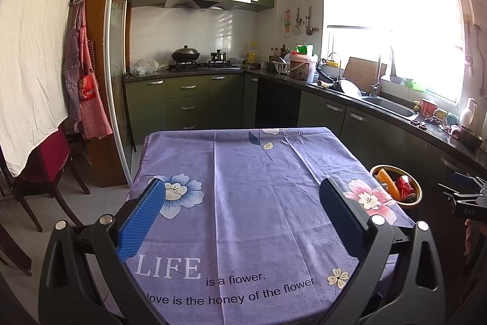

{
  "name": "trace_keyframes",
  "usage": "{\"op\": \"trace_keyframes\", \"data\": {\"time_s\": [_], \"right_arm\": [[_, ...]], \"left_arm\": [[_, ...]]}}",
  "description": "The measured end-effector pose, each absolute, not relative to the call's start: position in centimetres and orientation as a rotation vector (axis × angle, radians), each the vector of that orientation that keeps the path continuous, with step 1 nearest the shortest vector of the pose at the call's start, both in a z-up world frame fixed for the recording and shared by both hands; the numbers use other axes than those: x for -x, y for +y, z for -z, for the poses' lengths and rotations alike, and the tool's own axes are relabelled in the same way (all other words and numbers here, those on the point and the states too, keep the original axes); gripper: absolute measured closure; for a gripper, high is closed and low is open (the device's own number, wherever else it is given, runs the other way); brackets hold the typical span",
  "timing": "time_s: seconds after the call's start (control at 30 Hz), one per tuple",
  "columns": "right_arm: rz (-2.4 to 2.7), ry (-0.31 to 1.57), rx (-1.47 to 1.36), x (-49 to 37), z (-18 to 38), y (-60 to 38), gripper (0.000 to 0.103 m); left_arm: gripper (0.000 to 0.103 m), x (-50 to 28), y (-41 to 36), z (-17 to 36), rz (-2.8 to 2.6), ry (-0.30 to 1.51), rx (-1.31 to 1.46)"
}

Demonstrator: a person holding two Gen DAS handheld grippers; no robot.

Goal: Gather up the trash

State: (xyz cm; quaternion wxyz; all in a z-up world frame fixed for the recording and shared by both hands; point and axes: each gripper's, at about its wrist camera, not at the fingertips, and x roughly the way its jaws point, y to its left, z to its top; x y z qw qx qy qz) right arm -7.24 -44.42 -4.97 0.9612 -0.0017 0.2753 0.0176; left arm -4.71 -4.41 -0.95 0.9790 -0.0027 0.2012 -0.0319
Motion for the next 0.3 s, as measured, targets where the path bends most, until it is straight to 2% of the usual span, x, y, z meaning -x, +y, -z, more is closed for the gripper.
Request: {"op": "trace_keyframes", "data": {"time_s": [0.3], "right_arm": [[-0.051,0.597,0.022,5.3,5.8,-44.2,0.005]], "left_arm": [[0.007,1.5,-3.8,1.7,0.079,0.46,0.01]]}}
